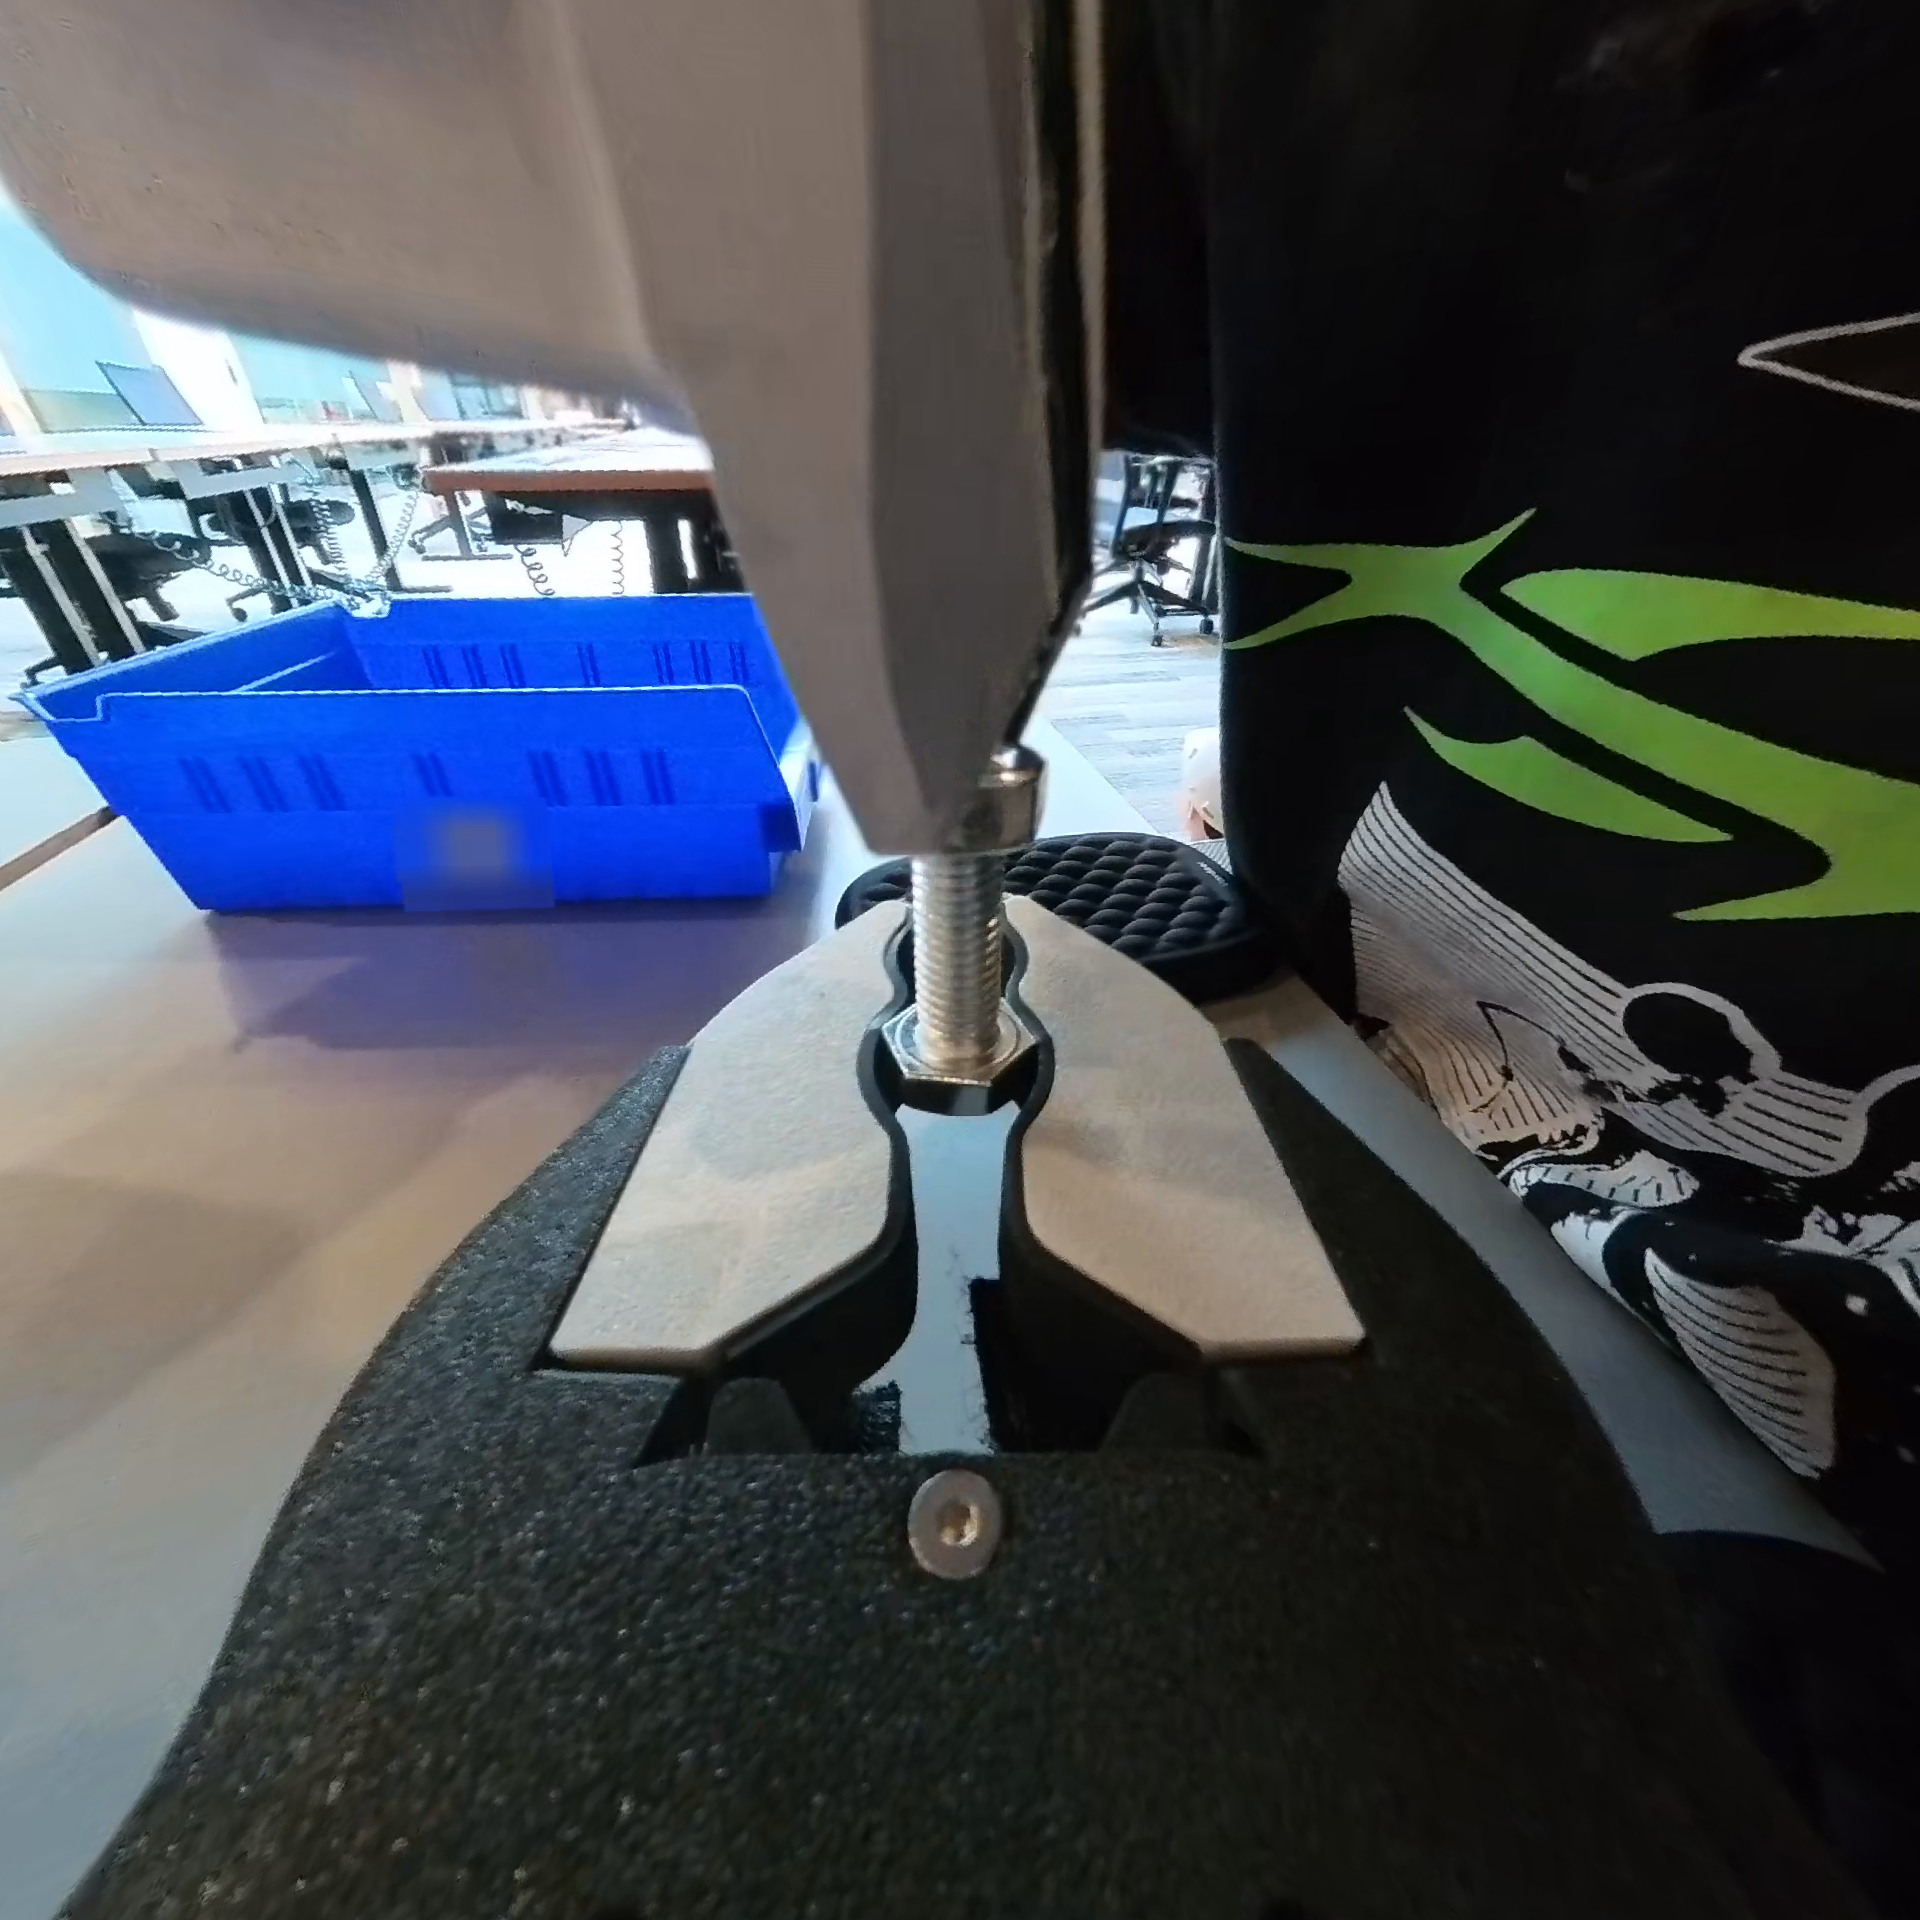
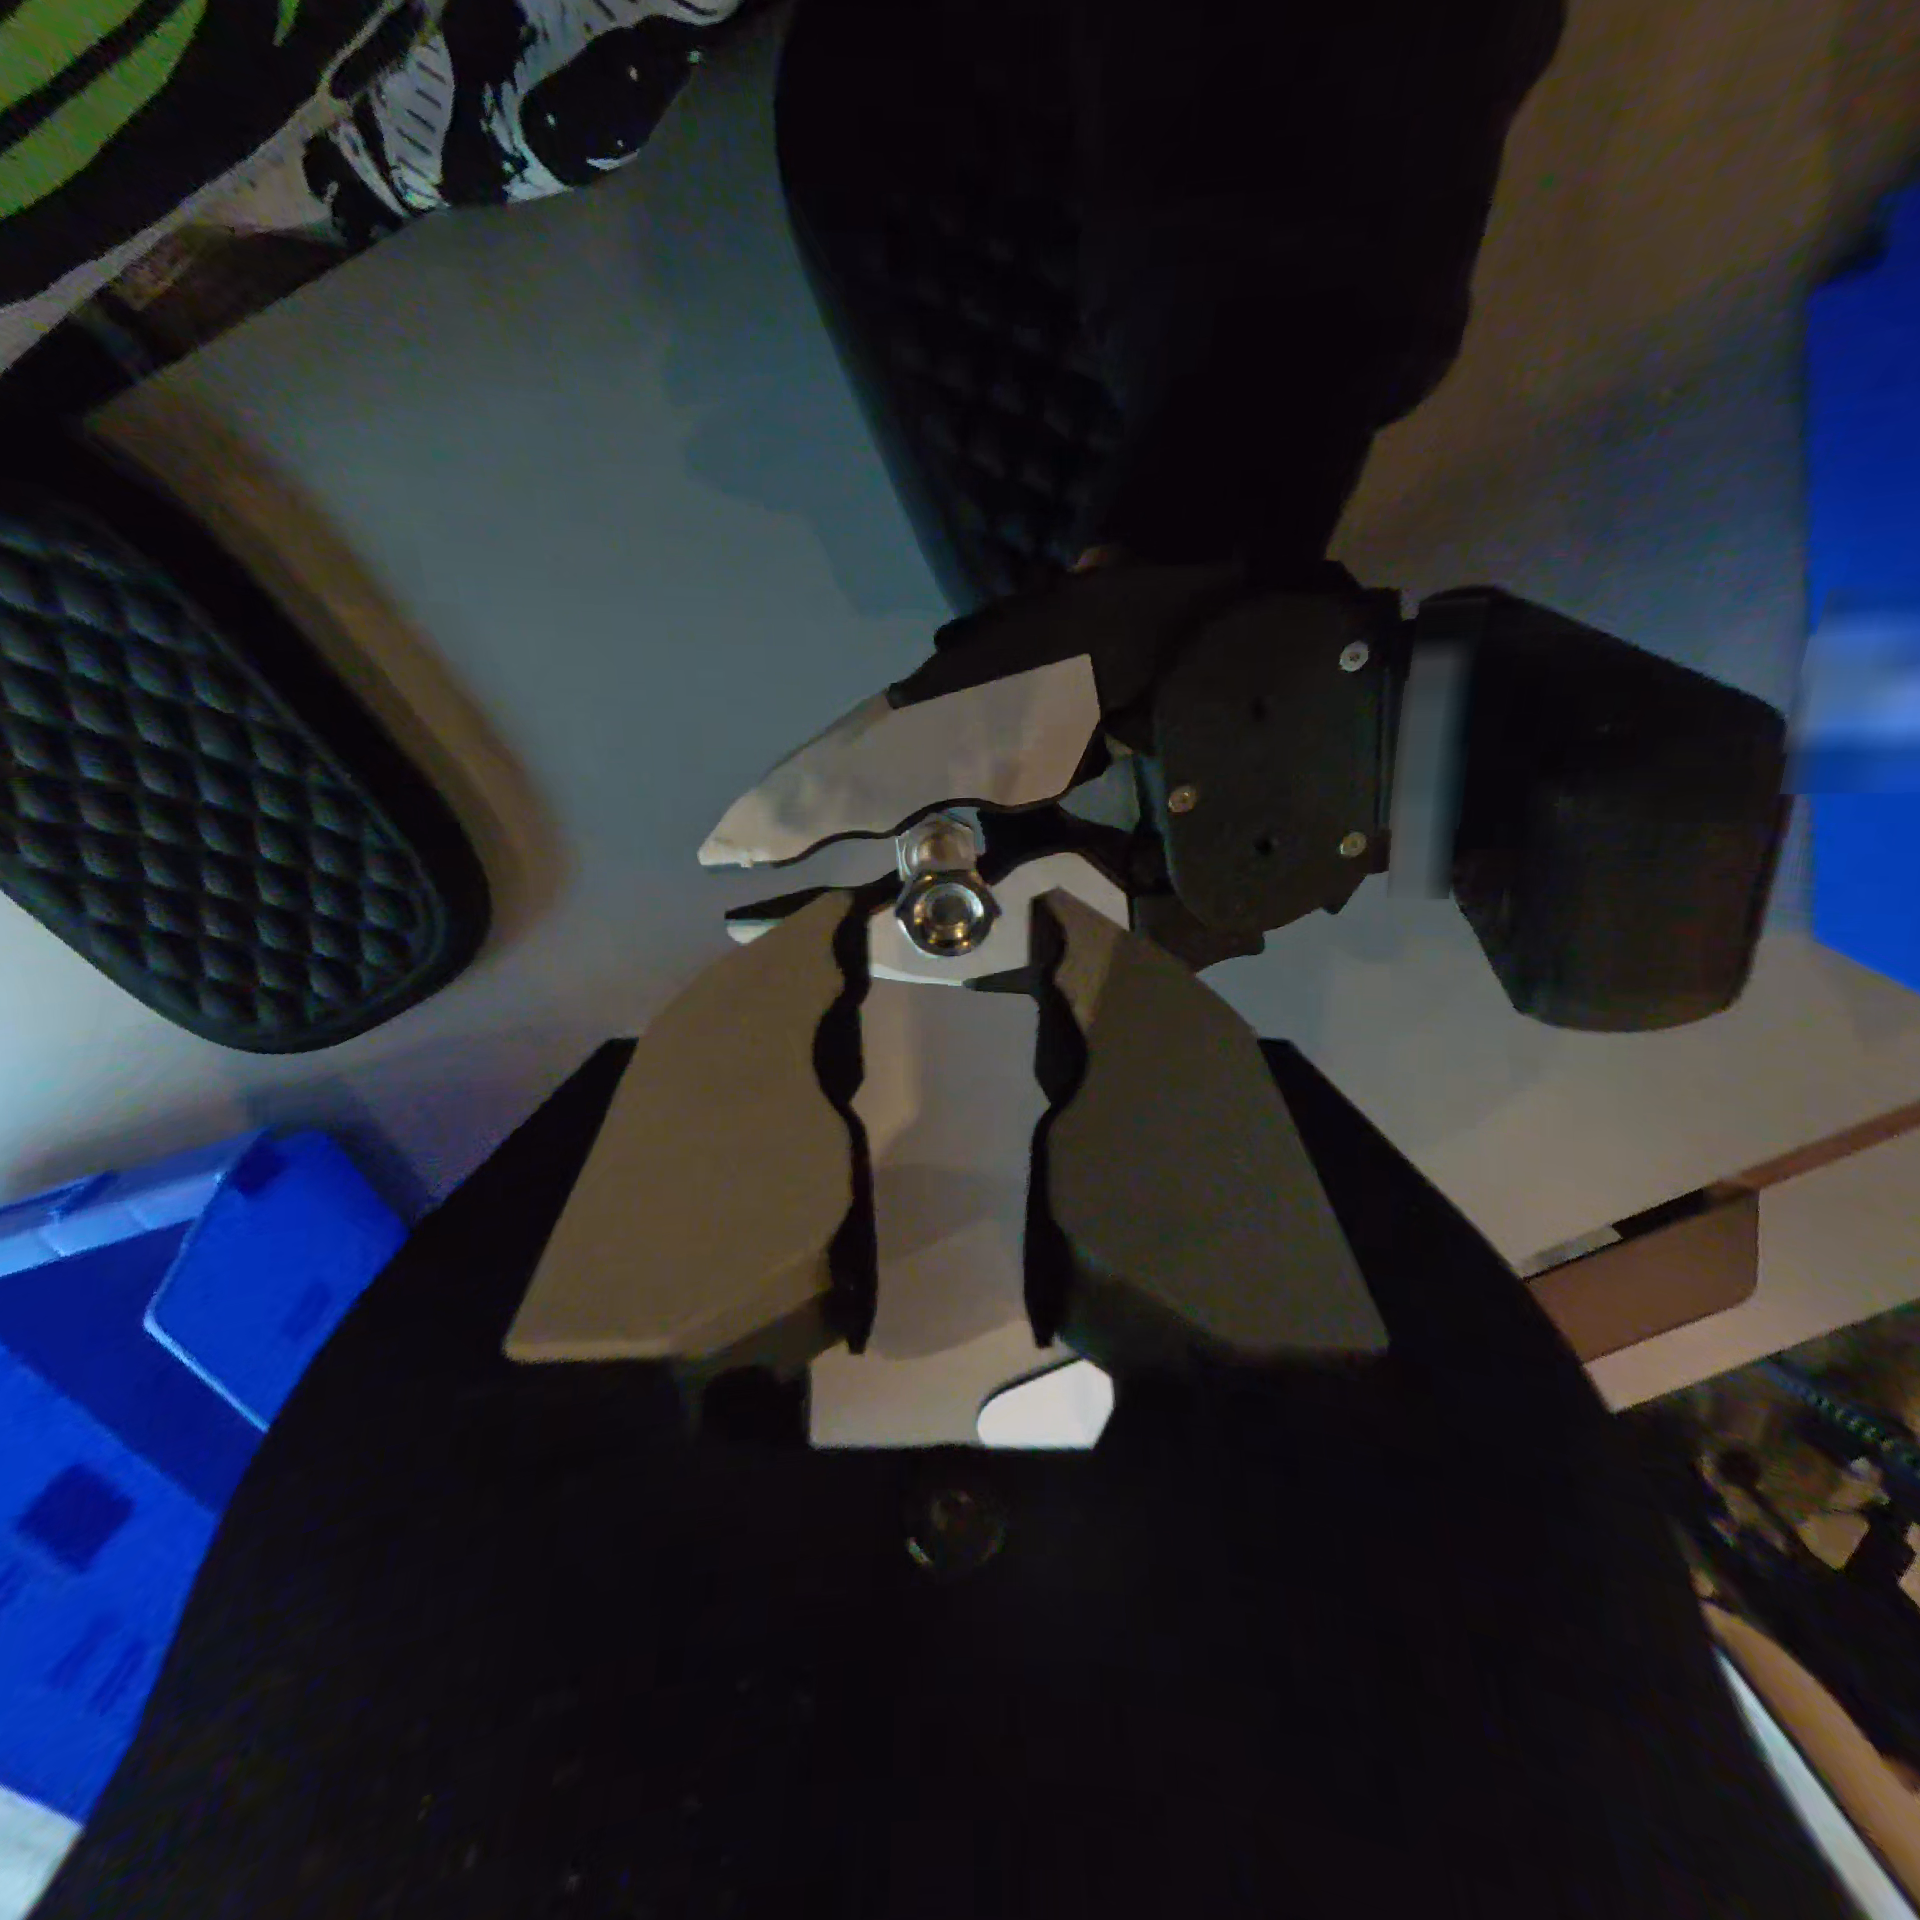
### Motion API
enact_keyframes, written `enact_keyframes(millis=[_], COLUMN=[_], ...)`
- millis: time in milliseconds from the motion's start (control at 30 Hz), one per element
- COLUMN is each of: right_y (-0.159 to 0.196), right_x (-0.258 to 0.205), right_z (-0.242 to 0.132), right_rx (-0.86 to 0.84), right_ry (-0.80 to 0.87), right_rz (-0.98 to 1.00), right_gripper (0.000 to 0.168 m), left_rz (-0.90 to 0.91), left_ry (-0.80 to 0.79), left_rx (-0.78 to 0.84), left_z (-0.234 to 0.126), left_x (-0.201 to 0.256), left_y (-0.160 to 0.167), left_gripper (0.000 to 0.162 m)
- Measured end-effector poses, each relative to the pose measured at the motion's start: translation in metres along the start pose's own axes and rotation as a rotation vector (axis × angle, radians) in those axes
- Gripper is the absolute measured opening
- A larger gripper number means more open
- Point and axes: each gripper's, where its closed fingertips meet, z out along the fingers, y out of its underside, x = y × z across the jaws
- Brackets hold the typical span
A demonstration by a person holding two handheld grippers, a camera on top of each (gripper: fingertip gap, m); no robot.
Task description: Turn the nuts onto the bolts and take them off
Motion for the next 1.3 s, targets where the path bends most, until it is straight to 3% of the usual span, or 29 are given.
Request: enact_keyframes(millis=[67, 200, 267, 400, 467, 567, 600, 700, 800, 900, 967, 1033, 1133, 1300], right_y=[0.002, 0.003, 0.006, 0.011, 0.012, 0.010, 0.010, 0.009, 0.005, 0.001, 0.001, 0.002, 0.003, 0.007], right_x=[0.000, 0.004, 0.005, 0.003, -0.001, 0.000, 0.002, 0.008, -0.003, -0.008, -0.004, -0.002, -0.001, 0.001], right_z=[0.001, 0.000, 0.000, 0.002, 0.004, 0.004, 0.003, -0.002, -0.004, 0.000, 0.002, 0.003, 0.003, 0.003], right_rx=[0.002, 0.013, 0.006, -0.013, -0.007, -0.001, 0.005, -0.006, -0.015, -0.007, -0.002, -0.005, -0.004, -0.010], right_ry=[-0.013, 0.020, 0.036, 0.053, 0.045, 0.051, 0.060, 0.097, 0.051, -0.014, -0.030, -0.044, -0.039, 0.025], right_rz=[-0.007, 0.130, 0.320, 0.891, 0.980, 0.946, 0.904, 0.632, 0.228, 0.056, 0.035, 0.010, 0.049, 0.415], right_gripper=[0.019, 0.018, 0.018, 0.019, 0.018, 0.020, 0.030, 0.046, 0.044, 0.035, 0.032, 0.019, 0.019, 0.019], left_rz=[0.002, 0.008, 0.008, 0.004, 0.004, -0.001, -0.004, -0.009, -0.007, -0.001, 0.000, 0.003, 0.006, 0.001], left_ry=[0.003, -0.028, -0.061, -0.126, -0.131, -0.117, -0.106, -0.079, -0.054, -0.041, -0.036, -0.031, -0.044, -0.094], left_rx=[-0.002, 0.007, 0.005, -0.015, -0.027, -0.021, -0.012, -0.006, -0.007, -0.007, -0.009, -0.008, -0.011, -0.011], left_z=[0.001, -0.002, -0.003, -0.003, -0.002, -0.001, 0.000, 0.002, 0.004, 0.005, 0.004, 0.004, 0.004, 0.001], left_x=[0.001, -0.003, -0.007, -0.014, -0.014, -0.013, -0.011, -0.008, -0.005, -0.003, -0.002, -0.001, -0.003, -0.009], left_y=[0.000, -0.001, -0.001, 0.001, 0.002, 0.002, 0.000, -0.001, 0.000, 0.000, 0.001, 0.001, 0.002, 0.001], left_gripper=[0.012, 0.012, 0.012, 0.012, 0.012, 0.012, 0.012, 0.012, 0.012, 0.012, 0.012, 0.012, 0.012, 0.012])
